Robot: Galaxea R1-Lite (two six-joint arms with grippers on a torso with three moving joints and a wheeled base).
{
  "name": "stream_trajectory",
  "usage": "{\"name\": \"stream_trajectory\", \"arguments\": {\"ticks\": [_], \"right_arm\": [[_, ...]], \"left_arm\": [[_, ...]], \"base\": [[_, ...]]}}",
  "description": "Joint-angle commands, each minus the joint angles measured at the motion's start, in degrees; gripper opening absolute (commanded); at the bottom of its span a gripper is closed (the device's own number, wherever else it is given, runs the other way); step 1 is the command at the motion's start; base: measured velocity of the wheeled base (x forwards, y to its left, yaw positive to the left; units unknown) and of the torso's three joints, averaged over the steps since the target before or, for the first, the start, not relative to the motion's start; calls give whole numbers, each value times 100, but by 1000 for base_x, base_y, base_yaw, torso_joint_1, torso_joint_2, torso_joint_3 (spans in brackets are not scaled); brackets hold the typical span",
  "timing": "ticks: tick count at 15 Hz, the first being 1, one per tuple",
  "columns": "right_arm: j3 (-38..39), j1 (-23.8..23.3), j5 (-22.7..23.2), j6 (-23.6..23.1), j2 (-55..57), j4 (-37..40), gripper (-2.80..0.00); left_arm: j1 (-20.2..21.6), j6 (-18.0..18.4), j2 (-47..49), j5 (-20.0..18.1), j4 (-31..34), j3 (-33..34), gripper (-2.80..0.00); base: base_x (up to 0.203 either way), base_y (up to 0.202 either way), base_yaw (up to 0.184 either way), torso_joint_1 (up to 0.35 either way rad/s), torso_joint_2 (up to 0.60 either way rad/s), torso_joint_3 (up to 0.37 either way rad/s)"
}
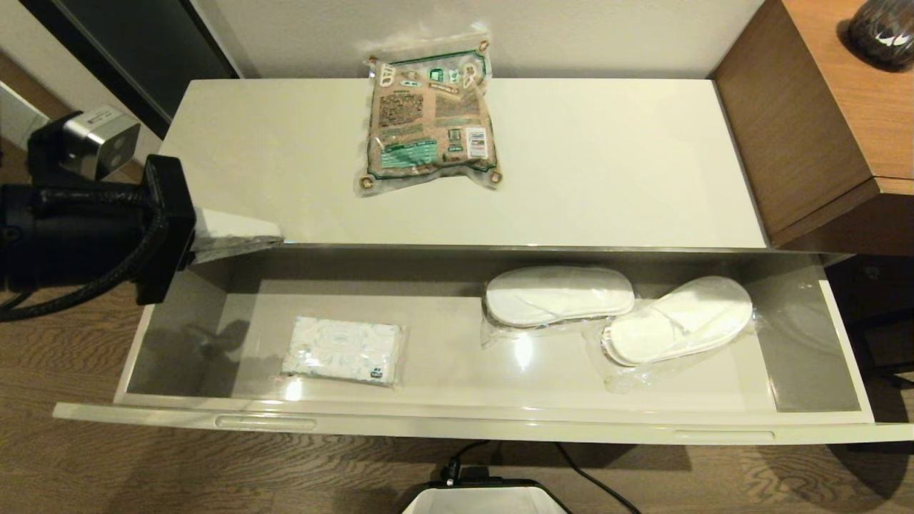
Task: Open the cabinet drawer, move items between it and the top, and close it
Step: Pick up the solid drinks on the table
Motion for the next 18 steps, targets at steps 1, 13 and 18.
{"name": "stream_trajectory", "arguments": {"ticks": [1,13,18], "right_arm": [[9,2,-2,0,-98,-2,-280],[9,2,-2,0,-98,-2,-280],[9,2,-2,0,-98,-2,-280]], "left_arm": [[275,-68,997,-64,-219,-447,-280],[1399,-3137,4962,-1657,-2472,-4118,0],[1241,-3524,5175,-2663,-3357,-4154,0]], "base": [[0,0,0,0,0,0],[0,0,0,0,0,0],[0,0,0,0,0,0]]}}
